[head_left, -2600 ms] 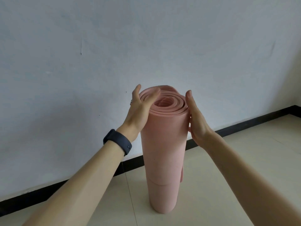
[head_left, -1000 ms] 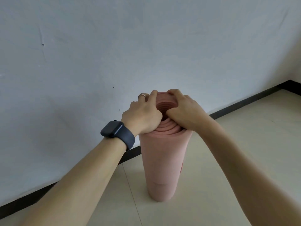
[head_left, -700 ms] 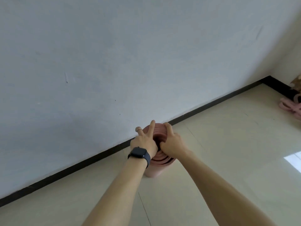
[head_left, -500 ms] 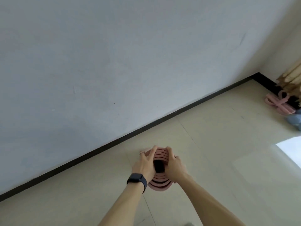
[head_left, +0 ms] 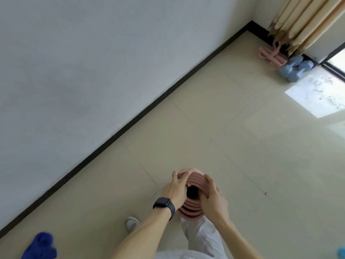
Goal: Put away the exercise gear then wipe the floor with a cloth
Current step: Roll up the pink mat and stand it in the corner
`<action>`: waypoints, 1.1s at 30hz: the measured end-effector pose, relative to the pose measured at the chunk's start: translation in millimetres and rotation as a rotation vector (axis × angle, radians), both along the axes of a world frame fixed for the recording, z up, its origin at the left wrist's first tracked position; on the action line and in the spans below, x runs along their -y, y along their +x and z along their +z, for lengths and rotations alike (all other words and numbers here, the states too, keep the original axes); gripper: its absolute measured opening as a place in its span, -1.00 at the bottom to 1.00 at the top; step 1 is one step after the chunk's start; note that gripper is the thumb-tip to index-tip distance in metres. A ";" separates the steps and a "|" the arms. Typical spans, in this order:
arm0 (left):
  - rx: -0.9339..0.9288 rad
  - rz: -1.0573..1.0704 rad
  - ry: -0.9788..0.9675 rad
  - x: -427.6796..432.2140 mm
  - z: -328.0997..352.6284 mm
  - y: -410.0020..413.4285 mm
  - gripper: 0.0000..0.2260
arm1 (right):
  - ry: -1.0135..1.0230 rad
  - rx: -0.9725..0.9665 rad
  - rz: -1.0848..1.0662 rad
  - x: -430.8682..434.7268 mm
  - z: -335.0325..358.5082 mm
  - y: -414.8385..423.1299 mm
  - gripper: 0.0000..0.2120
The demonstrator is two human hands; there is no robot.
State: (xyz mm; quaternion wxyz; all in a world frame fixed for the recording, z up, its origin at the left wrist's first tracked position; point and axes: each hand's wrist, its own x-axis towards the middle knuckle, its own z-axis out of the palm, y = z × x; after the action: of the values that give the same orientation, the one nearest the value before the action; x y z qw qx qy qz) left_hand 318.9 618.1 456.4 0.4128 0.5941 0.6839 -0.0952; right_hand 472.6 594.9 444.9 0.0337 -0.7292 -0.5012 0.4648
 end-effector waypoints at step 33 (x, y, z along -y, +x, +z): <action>0.251 -0.308 0.421 -608.9 135.5 283.7 -0.51 | 0.319 0.027 -0.411 -553.9 157.6 308.9 -0.47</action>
State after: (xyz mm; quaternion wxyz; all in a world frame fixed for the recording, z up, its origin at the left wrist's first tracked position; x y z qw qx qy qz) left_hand 602.6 1227.0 591.9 0.3426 0.7705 0.5340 0.0615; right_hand 781.4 1148.8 602.4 0.2352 -0.8075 -0.4096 0.3534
